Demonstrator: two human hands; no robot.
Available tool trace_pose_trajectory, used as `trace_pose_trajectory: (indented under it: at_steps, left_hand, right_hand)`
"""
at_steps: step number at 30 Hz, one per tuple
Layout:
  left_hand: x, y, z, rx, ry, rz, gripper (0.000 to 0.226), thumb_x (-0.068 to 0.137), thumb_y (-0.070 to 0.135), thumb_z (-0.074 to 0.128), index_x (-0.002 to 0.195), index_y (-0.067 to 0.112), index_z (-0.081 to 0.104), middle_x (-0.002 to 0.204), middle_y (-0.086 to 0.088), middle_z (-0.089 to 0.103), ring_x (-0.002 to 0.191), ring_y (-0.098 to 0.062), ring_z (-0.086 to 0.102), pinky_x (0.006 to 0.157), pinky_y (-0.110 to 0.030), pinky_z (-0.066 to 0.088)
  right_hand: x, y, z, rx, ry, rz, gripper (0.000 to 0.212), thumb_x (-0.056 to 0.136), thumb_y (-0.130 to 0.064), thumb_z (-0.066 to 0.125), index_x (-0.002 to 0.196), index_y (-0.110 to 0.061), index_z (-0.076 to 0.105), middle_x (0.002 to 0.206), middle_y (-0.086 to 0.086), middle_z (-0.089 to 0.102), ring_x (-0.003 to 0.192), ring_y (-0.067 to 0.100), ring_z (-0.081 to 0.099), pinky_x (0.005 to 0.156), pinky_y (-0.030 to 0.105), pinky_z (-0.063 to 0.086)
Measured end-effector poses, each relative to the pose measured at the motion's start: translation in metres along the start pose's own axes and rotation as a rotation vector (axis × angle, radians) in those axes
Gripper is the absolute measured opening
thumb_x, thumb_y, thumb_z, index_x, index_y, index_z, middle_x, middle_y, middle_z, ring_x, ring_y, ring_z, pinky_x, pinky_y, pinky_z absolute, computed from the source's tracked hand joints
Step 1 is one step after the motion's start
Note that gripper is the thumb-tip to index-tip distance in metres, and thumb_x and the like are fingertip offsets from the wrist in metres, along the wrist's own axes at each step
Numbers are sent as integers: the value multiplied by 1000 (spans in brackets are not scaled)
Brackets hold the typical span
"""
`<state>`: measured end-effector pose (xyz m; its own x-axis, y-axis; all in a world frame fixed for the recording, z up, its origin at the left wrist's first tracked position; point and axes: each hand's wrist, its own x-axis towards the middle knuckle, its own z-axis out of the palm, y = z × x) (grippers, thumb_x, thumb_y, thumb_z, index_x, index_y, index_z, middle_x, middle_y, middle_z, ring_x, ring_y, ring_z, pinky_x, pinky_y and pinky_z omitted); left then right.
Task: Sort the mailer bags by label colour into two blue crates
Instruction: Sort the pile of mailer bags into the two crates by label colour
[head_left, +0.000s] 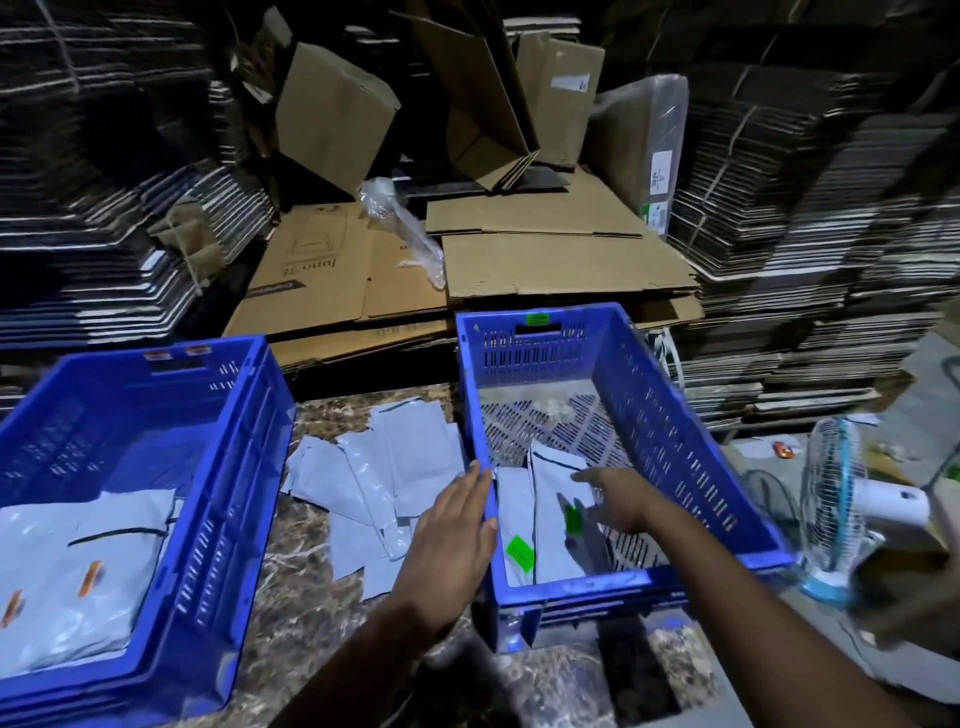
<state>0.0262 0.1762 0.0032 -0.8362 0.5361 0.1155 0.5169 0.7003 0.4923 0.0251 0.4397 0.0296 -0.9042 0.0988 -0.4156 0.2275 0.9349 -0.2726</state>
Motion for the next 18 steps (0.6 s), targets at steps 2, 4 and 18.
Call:
trace_pose_trajectory:
  at_steps: [2, 4, 18]
  left_hand:
    - [0, 1, -4, 1, -10, -1, 56, 104, 46, 22, 156, 31, 9, 162, 18, 1, 149, -2, 2, 121, -32, 14]
    - [-1, 1, -8, -3, -45, -3, 57, 103, 50, 23, 156, 34, 7, 161, 22, -2, 148, 0, -1, 118, -31, 9]
    - [-47, -153, -140, 313, 67, -230, 65, 88, 39, 40, 147, 12, 40, 151, -6, 43, 143, -28, 31, 116, -38, 25]
  right_hand:
    - [-6, -14, -15, 76, 126, -50, 54, 94, -17, 63, 145, -20, 47, 144, 6, 54, 126, 23, 56, 105, 32, 44]
    - [-15, -33, -25, 189, 257, -119, 48, 94, -16, 64, 141, -19, 53, 136, 3, 61, 121, 18, 60, 106, 32, 44]
    - [7, -207, 48, 446, 388, -304, 27, 91, -17, 62, 118, -12, 67, 113, 5, 71, 95, 16, 68, 85, 24, 51]
